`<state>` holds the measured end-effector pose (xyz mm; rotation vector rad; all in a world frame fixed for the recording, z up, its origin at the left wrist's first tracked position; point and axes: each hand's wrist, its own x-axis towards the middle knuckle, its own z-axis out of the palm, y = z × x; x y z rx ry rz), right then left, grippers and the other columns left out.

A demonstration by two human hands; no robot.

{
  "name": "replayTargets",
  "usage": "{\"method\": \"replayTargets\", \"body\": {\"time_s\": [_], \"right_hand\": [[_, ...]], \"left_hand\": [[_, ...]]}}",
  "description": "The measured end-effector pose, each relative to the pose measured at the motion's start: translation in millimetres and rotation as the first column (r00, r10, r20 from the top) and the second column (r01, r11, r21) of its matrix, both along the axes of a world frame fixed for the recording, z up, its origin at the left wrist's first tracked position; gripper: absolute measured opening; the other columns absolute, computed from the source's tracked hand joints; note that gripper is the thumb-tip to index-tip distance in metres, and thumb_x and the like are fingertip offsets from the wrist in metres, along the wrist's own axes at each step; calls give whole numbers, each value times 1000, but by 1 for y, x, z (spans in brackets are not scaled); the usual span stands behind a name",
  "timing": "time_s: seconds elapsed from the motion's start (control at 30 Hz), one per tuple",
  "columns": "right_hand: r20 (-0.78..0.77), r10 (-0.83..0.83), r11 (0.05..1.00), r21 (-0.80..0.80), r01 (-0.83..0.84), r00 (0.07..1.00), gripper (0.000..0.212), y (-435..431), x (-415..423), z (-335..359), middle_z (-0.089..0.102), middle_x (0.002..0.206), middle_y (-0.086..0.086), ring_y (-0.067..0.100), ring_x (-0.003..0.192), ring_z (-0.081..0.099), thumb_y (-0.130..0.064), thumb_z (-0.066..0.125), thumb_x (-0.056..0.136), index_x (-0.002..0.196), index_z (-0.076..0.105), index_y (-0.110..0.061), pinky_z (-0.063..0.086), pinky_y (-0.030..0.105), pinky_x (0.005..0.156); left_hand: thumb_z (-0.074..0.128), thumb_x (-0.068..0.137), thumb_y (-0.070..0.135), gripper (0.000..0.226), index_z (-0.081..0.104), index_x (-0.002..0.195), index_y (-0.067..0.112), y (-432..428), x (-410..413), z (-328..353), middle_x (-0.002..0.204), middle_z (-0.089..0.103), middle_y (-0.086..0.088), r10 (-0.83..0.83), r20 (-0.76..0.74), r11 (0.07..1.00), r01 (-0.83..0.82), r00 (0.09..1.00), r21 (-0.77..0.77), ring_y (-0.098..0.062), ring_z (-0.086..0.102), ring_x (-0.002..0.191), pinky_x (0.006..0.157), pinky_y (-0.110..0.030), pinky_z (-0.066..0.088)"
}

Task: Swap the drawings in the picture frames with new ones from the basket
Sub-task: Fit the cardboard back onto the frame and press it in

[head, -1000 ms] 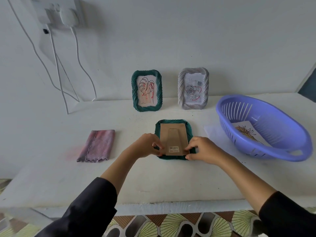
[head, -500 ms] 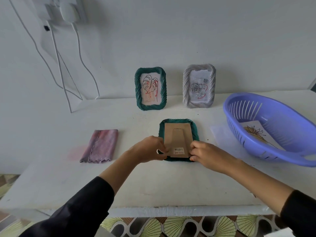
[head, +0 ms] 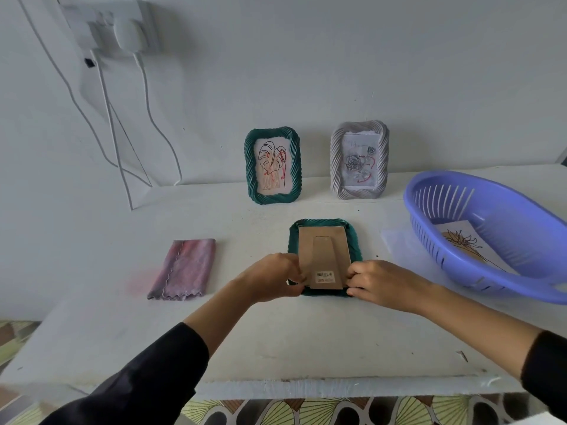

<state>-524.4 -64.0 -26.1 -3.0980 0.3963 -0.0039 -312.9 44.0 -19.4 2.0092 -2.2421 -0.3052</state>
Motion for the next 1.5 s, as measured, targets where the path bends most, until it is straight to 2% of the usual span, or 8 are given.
{"method": "replayTargets", "body": {"time_s": [0.1,0.2,0.37,0.53,0.7,0.9,1.13,1.5], "right_hand": [[75,58,997,-53,-54,996,41,-3,-4,-7,65,72,-3,8,58,61,-32,40,88,66,72,-17,50,16,57],[113,87,992,-96,-77,990,39,-4,-3,-12,61,62,-6,6,52,56,-31,41,84,59,69,-21,45,14,51],[111,23,999,41,-27,994,40,-1,-4,-8,64,70,-3,9,59,60,-33,42,87,67,73,-17,47,16,57],[146,35,993,-114,-18,989,38,2,-2,-9,61,59,-8,3,55,56,-29,42,83,59,70,-21,41,14,56],[87,-151,988,26,149,985,31,7,5,-6,63,105,19,31,100,57,-19,39,97,102,63,0,42,37,87],[141,-130,986,119,114,982,19,14,0,-12,60,64,5,18,53,59,-12,59,80,63,67,-7,39,21,63],[176,-252,938,287,195,952,26,8,-3,-5,62,112,5,19,97,60,-23,56,92,104,70,-5,44,23,87],[257,-409,894,305,328,876,31,7,-3,-7,60,103,1,15,95,56,-31,70,80,98,71,-6,44,26,82]], "left_hand": [[52,92,27,28,70,108,14,2,0,-3,112,62,-3,-5,32,1000,5,999,-6,-19,61,94,78,-24,44],[49,93,28,29,69,108,14,3,-2,-3,114,60,-5,-12,65,1000,12,998,-1,-22,61,95,83,-29,48],[52,92,28,27,70,107,13,5,-1,-1,112,63,-4,-10,41,1000,11,999,-8,-20,61,95,81,-27,46],[58,90,26,24,70,109,18,3,-3,6,110,69,-2,-8,20,1000,8,1000,4,-18,64,94,79,-26,48],[54,92,25,23,71,104,15,6,-6,3,107,68,-5,16,12,1000,-16,1000,-25,-21,64,92,76,-26,44],[49,94,25,26,68,108,14,11,-10,-1,109,66,-6,48,15,998,-48,999,-37,-22,62,94,77,-28,44],[54,92,22,23,69,104,10,13,-10,-3,108,67,-7,69,-53,996,-71,996,-48,-22,62,93,83,-32,49],[67,84,26,25,75,93,4,13,-10,-13,117,62,-5,235,-234,953,-271,943,-134,-15,59,98,76,-9,35]]}}
